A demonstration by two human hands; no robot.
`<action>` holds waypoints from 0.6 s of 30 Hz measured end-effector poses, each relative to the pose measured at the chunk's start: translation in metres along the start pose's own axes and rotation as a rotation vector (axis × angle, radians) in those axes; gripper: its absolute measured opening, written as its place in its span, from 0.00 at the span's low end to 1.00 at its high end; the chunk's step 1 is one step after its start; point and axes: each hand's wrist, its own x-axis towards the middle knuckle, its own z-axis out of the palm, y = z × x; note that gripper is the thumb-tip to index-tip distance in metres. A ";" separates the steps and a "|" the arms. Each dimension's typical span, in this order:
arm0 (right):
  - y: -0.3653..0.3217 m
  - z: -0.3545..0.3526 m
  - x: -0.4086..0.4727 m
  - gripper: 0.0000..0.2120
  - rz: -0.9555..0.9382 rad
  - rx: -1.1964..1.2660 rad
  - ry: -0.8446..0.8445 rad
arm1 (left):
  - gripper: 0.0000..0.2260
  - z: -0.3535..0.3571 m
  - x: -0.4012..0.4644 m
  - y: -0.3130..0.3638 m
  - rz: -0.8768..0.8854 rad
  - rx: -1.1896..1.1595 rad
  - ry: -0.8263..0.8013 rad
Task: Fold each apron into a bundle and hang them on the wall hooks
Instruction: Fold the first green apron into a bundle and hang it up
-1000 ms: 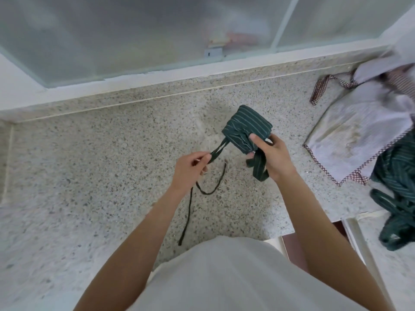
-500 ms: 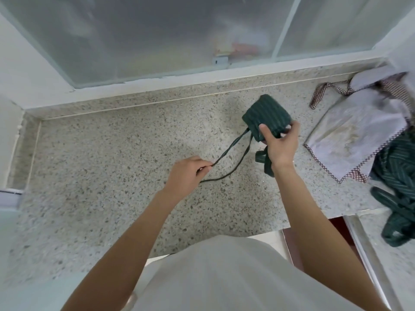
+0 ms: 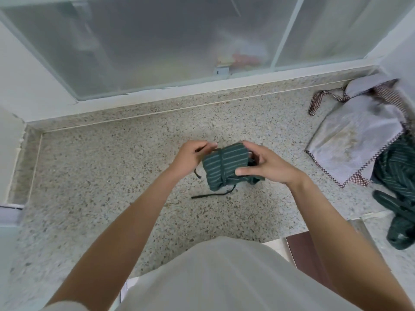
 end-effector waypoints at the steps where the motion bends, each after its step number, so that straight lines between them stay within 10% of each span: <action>1: -0.001 0.001 0.002 0.23 -0.022 0.113 0.071 | 0.08 0.005 0.002 -0.004 -0.046 -0.085 0.014; 9: -0.002 0.011 0.030 0.39 -0.011 0.618 0.392 | 0.12 0.020 0.002 -0.016 -0.089 -0.119 -0.018; 13: -0.005 0.007 0.030 0.26 0.016 0.550 0.491 | 0.12 0.021 -0.002 -0.026 0.004 -0.024 0.137; 18: 0.000 0.002 0.027 0.22 0.049 0.439 0.501 | 0.13 0.025 -0.012 -0.012 -0.020 -0.322 -0.067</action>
